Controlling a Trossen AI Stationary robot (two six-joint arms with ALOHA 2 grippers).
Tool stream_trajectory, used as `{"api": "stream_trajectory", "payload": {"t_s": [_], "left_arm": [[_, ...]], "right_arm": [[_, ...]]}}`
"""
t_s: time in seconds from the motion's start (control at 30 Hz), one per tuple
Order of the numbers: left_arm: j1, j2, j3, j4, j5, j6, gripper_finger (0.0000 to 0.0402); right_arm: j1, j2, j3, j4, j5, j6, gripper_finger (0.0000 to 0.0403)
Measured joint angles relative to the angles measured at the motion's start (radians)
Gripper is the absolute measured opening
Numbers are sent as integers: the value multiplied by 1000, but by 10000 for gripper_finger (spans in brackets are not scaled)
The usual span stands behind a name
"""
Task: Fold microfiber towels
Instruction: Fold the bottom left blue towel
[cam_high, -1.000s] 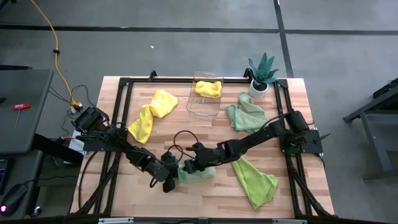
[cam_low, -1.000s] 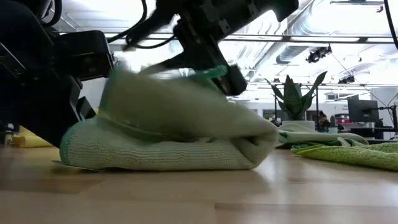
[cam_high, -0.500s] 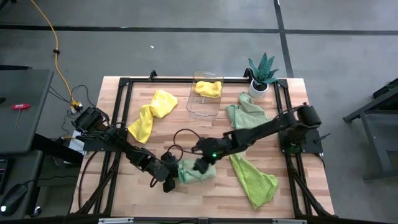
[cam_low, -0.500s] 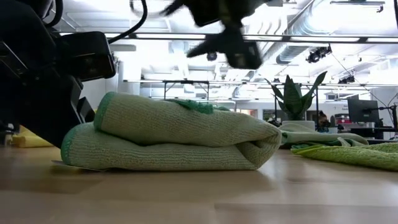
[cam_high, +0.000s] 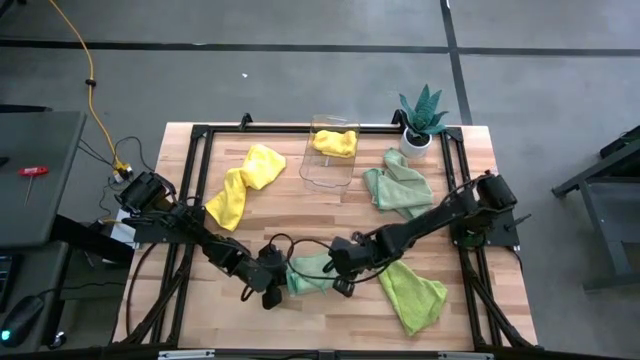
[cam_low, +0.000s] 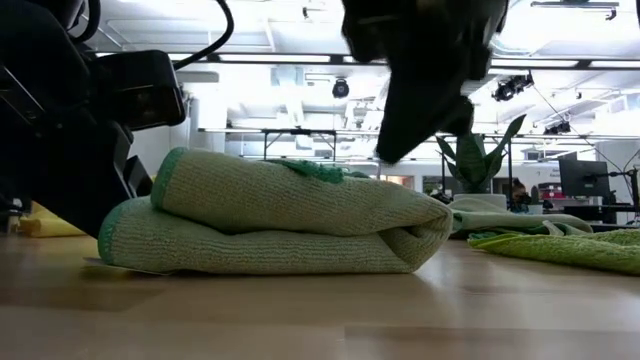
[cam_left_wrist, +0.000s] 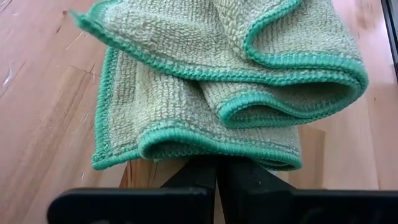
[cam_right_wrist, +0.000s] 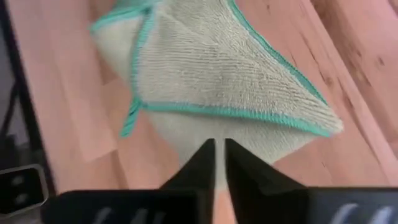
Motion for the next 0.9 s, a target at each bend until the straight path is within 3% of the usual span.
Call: {"api": "stream_trajectory", "payload": {"t_s": [0.17,0.37,0.9], "left_arm": [[0,0,0,0,-6,-6,0],[0,0,0,-3,-13,-24,0],[0,0,0,-5,-18,-24,0]], "right_arm": [[-12,42,-2,46,45,4,26],[-31,54,-2,57,40,3,3],[-118,51,-1,434,36,30,1]]}}
